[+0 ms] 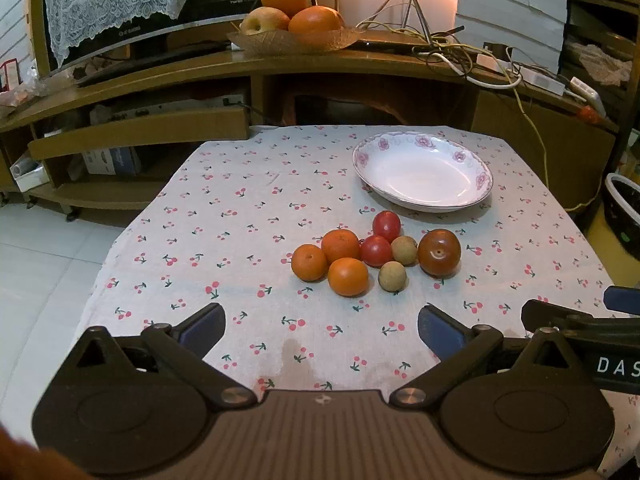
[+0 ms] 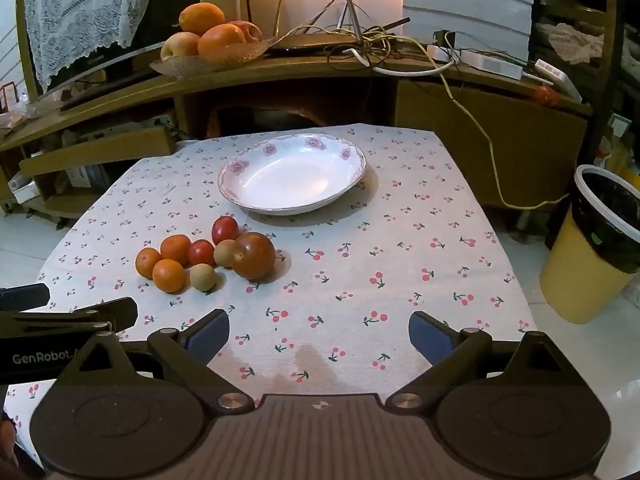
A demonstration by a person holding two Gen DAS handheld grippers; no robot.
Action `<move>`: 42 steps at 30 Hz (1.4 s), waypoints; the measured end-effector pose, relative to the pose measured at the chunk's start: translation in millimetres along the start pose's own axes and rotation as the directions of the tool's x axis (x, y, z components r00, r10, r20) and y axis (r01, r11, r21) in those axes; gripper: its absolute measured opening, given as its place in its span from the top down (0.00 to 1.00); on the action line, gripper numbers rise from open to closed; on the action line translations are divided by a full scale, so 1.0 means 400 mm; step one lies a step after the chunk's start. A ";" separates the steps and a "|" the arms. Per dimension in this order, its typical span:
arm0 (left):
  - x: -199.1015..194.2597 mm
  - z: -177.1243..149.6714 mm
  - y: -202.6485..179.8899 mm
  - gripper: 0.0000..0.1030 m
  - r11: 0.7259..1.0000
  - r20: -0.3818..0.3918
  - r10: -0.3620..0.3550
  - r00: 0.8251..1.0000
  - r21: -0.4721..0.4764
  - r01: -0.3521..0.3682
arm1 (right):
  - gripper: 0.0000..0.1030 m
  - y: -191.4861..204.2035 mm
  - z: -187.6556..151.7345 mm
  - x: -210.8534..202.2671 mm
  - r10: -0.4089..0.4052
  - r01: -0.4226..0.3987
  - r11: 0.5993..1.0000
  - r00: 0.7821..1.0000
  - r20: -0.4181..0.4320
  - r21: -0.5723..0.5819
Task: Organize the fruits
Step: 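Move both tools toward the fruit cluster beside the white plate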
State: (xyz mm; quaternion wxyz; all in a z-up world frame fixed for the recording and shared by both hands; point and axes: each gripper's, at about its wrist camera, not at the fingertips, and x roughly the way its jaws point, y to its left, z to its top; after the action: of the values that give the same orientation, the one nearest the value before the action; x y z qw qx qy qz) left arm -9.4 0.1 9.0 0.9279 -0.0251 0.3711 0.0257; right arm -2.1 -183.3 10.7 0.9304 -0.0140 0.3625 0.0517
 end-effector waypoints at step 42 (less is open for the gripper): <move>0.121 0.098 0.013 0.07 0.948 -0.101 -0.209 0.973 0.224 0.226 | 0.28 0.024 0.140 0.156 0.161 -0.180 0.975 0.977 -0.141 -0.133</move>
State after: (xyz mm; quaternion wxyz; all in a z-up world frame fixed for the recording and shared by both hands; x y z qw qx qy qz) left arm 52.2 9.1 3.8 0.9068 0.0428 0.4014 -0.1218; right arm 80.5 -164.6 9.9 0.8935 -0.0537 0.4174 0.1568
